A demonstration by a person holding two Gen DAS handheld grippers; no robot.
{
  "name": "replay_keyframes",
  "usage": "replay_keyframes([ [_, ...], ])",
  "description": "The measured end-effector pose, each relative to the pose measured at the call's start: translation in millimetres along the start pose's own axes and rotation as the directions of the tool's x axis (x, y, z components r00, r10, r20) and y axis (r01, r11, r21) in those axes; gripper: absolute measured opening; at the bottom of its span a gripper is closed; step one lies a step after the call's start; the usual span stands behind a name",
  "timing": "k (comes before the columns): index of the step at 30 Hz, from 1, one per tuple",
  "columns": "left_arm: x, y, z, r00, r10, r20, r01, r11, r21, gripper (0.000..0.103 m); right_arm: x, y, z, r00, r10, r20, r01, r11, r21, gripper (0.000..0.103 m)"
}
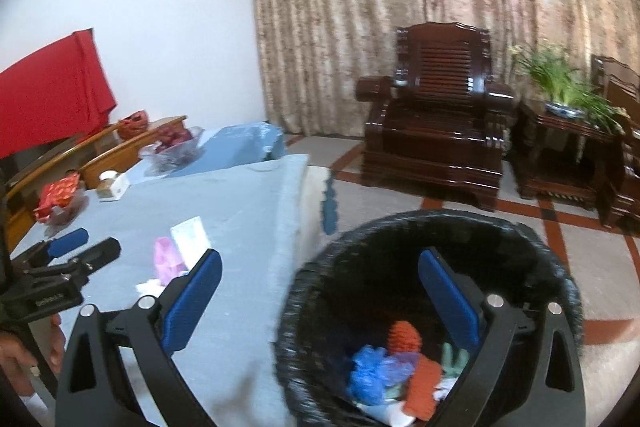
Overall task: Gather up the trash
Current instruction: 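Move both tools back to the table toward the pink mask and white tissue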
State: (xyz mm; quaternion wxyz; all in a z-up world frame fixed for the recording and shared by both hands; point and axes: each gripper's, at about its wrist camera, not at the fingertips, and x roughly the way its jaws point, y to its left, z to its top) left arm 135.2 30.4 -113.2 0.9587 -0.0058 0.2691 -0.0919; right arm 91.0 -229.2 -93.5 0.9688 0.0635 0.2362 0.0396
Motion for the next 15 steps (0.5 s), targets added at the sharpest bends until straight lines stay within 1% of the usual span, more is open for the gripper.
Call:
replay_keyframes([
  [2, -0.3, 13.3, -3.2, 1.000, 0.026, -0.005, -0.026, 1.000, -0.012, 0.093, 6.6, 12.9, -2.1, 1.000, 0.029, -0.004, -0.029, 1.000, -0.007, 0.097],
  [6, -3.1, 26.7, -9.0, 0.998, 0.066, -0.006, -0.066, 0.998, -0.013, 0.093, 16.2, 33.2, -7.7, 0.997, 0.081, -0.018, -0.081, 0.997, -0.018, 0.097],
  [10, -2.3, 42.2, -16.0, 0.996, 0.090, -0.019, -0.091, 0.996, -0.026, 0.093, 26.1, 56.9, -12.9, 0.991, 0.133, -0.032, -0.134, 0.990, -0.048, 0.097],
  [15, 0.8, 61.2, -21.9, 0.992, 0.121, -0.035, -0.122, 0.991, -0.050, 0.093, 34.6, 73.1, -20.9, 0.982, 0.182, -0.058, -0.185, 0.980, -0.067, 0.095],
])
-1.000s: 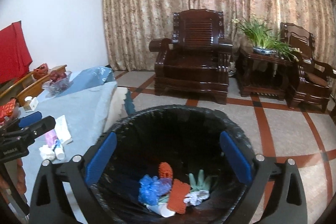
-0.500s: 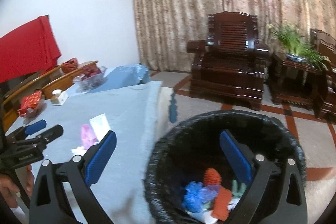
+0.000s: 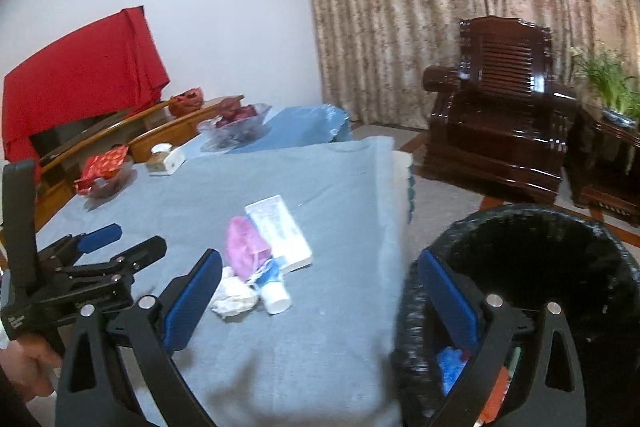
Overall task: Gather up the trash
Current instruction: 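Move both tools back to the table toward the pink mask and white tissue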
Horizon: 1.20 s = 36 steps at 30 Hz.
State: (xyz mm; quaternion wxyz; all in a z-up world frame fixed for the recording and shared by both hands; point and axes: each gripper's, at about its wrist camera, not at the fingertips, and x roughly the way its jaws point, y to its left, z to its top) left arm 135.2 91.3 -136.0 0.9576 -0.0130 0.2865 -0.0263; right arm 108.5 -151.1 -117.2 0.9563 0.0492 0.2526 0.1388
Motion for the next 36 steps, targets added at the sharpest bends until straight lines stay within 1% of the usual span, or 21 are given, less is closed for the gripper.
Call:
replay_keyframes([
  [4, 3.2, 12.2, -2.1, 1.000, 0.022, -0.005, -0.022, 1.000, -0.013, 0.093, 15.1, 13.7, -6.4, 0.999, 0.024, -0.028, -0.024, 1.000, -0.008, 0.092],
  [7, 4.6, 21.8, -6.0, 0.999, 0.039, -0.013, -0.039, 0.999, -0.019, 0.093, 22.9, 22.4, -9.0, 0.998, 0.040, -0.038, -0.040, 0.999, -0.005, 0.087],
  [13, 4.5, 39.3, -12.0, 0.998, 0.063, -0.025, -0.064, 0.997, -0.036, 0.093, 48.9, 53.8, -17.5, 0.992, 0.098, -0.084, -0.102, 0.994, -0.036, 0.074],
  [15, 4.6, 46.0, -14.0, 0.997, 0.075, -0.029, -0.076, 0.996, -0.038, 0.093, 56.0, 61.9, -19.0, 0.989, 0.114, -0.097, -0.119, 0.992, -0.042, 0.068],
  [20, 4.8, 58.1, -17.3, 0.995, 0.092, -0.037, -0.094, 0.994, -0.049, 0.093, 72.7, 79.7, -27.5, 0.982, 0.136, -0.132, -0.145, 0.988, -0.061, 0.059],
  [26, 7.0, 69.8, -19.3, 0.994, 0.103, -0.043, -0.105, 0.993, -0.055, 0.093, 87.0, 88.3, -36.0, 0.977, 0.130, -0.170, -0.145, 0.987, -0.074, 0.056],
  [29, 9.3, 72.2, -20.0, 0.993, 0.104, -0.049, -0.107, 0.993, -0.057, 0.093, 94.3, 90.9, -39.3, 0.972, 0.126, -0.198, -0.145, 0.986, -0.083, 0.053],
  [36, 14.4, 75.8, -21.2, 0.993, 0.100, -0.058, -0.104, 0.992, -0.066, 0.093, 107.1, 97.7, -44.2, 0.963, 0.111, -0.244, -0.139, 0.985, -0.102, 0.052],
])
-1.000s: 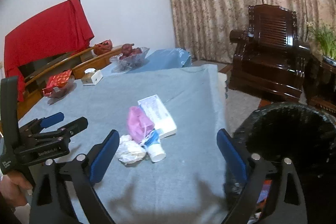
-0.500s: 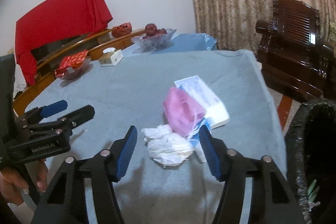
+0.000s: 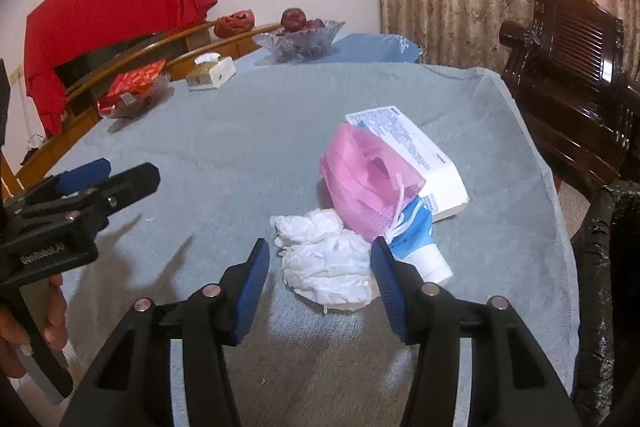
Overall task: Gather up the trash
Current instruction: 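Move both tools back to the table toward the pink mask and white tissue, then grasp the white tissue with the right tool while the left tool grasps the pink mask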
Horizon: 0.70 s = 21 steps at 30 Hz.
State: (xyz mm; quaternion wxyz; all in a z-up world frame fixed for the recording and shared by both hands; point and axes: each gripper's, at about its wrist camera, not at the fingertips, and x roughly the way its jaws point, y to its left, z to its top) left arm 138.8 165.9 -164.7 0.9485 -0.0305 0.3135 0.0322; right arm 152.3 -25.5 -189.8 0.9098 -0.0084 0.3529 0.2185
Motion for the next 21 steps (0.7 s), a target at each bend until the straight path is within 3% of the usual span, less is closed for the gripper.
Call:
replay_keyframes([
  [4, 1.3, -0.8, 0.4, 1.000, 0.001, -0.003, -0.001, 1.000, -0.002, 0.093, 3.9, -1.2, -0.5, 1.000, -0.009, -0.024, 0.009, 1.000, 0.003, 0.050],
  [10, 1.3, -0.9, 2.6, 1.000, 0.004, 0.002, -0.004, 1.000, -0.005, 0.093, 7.0, -3.2, 1.5, 0.999, -0.037, -0.035, 0.038, 0.999, 0.020, 0.037],
  [15, -1.8, -2.3, 4.2, 1.000, 0.006, 0.009, -0.006, 1.000, -0.003, 0.093, 2.4, -8.2, 1.2, 0.999, -0.042, -0.026, 0.042, 0.999, 0.014, 0.019],
  [21, -6.9, -8.1, 6.5, 1.000, 0.001, 0.022, -0.001, 1.000, 0.005, 0.093, -13.5, -7.6, 3.6, 1.000, -0.013, 0.007, 0.013, 1.000, 0.008, 0.014],
])
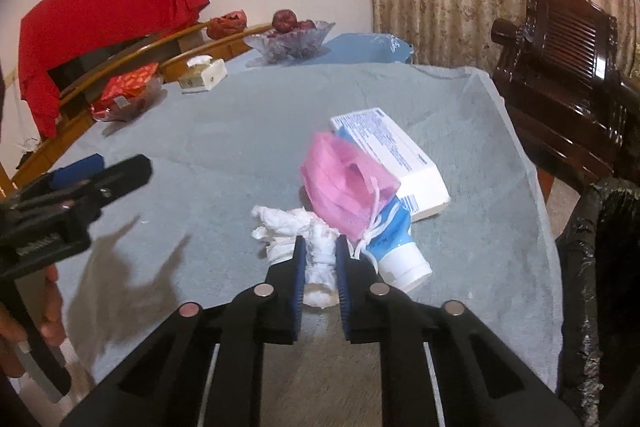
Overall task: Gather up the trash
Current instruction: 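Grasp the white tissue with the right tool while the left tool grasps the pink mask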
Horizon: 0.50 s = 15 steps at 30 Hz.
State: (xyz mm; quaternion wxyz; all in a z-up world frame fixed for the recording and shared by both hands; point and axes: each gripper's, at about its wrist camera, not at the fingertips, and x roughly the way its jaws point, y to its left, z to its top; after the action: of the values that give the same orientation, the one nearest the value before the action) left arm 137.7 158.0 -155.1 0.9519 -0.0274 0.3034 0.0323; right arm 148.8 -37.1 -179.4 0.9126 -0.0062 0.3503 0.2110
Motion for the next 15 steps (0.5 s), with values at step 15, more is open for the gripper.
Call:
replay_keyframes([
  [15, -11.4, -14.9, 5.9, 0.999, -0.026, 0.024, 0.026, 1.000, 0.010, 0.093, -44.9, -6.4, 7.1, 0.998, 0.002, 0.070, -0.003, 1.000, 0.016, 0.014],
])
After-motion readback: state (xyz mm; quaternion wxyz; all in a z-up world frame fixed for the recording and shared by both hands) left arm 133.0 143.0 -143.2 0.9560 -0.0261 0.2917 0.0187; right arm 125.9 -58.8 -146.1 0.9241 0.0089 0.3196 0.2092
